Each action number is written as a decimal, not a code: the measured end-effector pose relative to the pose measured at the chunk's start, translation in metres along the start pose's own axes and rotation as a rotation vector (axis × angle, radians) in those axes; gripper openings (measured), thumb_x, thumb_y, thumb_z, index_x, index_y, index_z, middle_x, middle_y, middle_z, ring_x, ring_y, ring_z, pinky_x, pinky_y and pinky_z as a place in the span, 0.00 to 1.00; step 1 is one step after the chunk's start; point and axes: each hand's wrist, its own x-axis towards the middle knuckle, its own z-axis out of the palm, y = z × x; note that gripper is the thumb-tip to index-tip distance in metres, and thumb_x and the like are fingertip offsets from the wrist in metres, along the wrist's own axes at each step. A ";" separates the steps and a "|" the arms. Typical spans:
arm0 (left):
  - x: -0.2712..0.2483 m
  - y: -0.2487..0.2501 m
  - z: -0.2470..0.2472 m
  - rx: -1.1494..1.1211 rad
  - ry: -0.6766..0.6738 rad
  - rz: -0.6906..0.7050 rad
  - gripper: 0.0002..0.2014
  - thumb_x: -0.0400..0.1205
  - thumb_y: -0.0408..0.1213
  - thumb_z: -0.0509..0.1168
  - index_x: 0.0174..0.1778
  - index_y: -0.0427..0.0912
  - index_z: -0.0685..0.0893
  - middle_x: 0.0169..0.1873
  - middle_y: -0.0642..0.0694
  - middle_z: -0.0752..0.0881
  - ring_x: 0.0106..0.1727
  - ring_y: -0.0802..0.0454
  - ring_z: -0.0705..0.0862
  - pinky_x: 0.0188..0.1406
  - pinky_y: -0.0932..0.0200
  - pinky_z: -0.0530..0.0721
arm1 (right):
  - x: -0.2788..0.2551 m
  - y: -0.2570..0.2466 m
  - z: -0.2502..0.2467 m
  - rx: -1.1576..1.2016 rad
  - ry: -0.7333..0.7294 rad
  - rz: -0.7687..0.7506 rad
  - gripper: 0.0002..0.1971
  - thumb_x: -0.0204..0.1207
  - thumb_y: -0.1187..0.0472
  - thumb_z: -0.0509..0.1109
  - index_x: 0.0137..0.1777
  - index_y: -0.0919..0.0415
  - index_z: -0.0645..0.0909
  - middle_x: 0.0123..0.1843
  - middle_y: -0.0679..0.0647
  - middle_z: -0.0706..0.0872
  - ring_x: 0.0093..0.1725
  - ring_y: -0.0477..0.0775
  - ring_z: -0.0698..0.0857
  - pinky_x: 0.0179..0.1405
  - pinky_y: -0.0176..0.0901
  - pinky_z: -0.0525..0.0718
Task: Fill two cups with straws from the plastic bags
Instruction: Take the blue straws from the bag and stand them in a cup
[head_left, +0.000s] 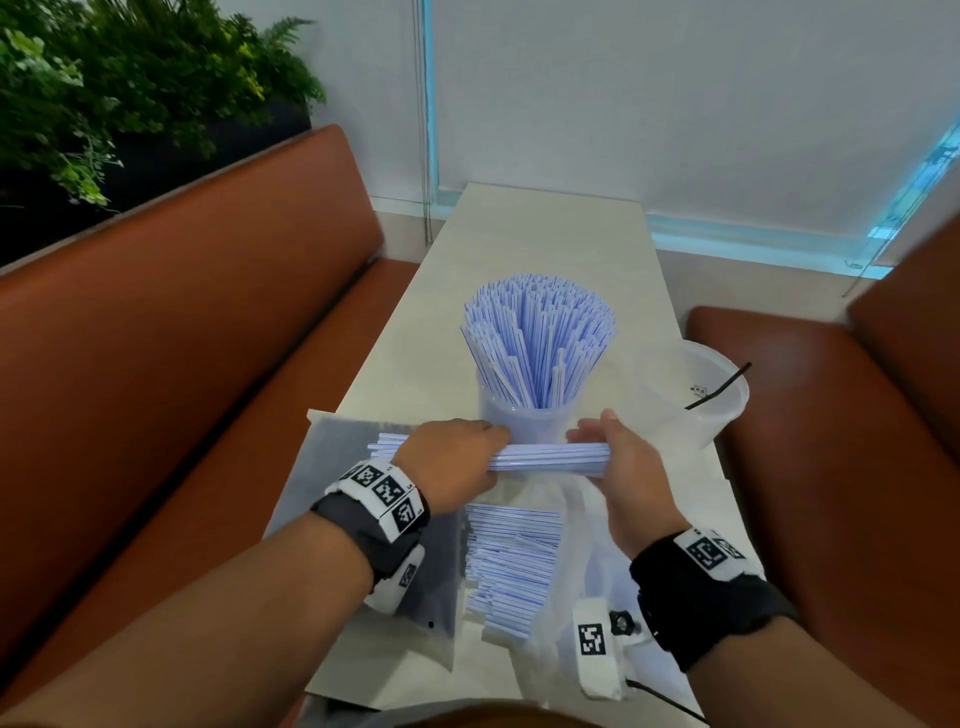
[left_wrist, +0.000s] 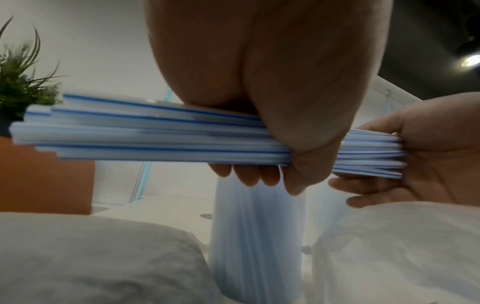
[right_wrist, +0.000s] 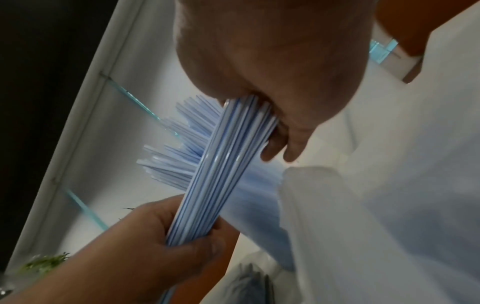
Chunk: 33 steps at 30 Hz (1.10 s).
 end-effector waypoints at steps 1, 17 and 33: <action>0.002 0.001 -0.002 0.006 0.011 -0.003 0.10 0.82 0.44 0.63 0.58 0.48 0.77 0.49 0.48 0.85 0.45 0.45 0.84 0.36 0.53 0.76 | 0.000 -0.004 -0.004 -0.033 0.053 -0.083 0.14 0.88 0.54 0.63 0.49 0.60 0.88 0.49 0.56 0.92 0.54 0.54 0.89 0.56 0.49 0.84; 0.019 0.069 -0.114 -1.391 0.735 0.008 0.05 0.77 0.41 0.73 0.44 0.48 0.83 0.35 0.43 0.87 0.36 0.47 0.88 0.39 0.57 0.86 | -0.014 -0.023 0.006 0.412 -0.154 0.291 0.36 0.86 0.34 0.56 0.65 0.70 0.83 0.60 0.67 0.89 0.63 0.68 0.88 0.66 0.62 0.85; 0.039 0.073 -0.103 -1.697 0.882 -0.120 0.15 0.80 0.30 0.68 0.37 0.58 0.83 0.28 0.46 0.82 0.27 0.45 0.81 0.35 0.51 0.84 | -0.011 -0.019 0.009 0.147 -0.231 -0.149 0.21 0.77 0.41 0.69 0.60 0.55 0.87 0.52 0.49 0.91 0.54 0.52 0.87 0.54 0.44 0.86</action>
